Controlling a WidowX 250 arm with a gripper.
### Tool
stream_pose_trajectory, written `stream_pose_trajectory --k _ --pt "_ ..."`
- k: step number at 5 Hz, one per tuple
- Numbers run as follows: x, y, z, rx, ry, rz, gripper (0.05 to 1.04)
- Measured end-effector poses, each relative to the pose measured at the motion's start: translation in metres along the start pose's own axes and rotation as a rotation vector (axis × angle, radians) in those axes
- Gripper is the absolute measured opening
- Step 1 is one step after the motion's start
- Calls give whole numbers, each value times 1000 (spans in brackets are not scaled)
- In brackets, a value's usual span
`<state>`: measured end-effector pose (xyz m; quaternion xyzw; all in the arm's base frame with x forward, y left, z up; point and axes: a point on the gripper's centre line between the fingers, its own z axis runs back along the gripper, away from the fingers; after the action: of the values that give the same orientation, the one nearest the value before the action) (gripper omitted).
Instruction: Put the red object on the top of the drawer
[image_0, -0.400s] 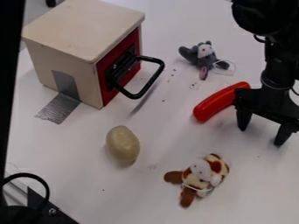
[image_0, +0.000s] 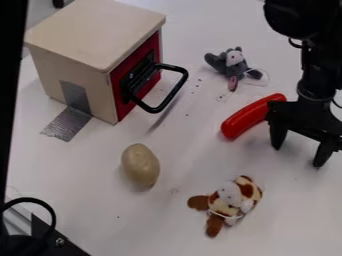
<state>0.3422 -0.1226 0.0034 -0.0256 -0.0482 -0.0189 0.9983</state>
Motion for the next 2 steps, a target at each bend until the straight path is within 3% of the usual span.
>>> stream_pose_trajectory --k 1,2 --pt "12 16 33 -17 -57 -19 998" --pt "12 32 53 -20 -62 -58 998"
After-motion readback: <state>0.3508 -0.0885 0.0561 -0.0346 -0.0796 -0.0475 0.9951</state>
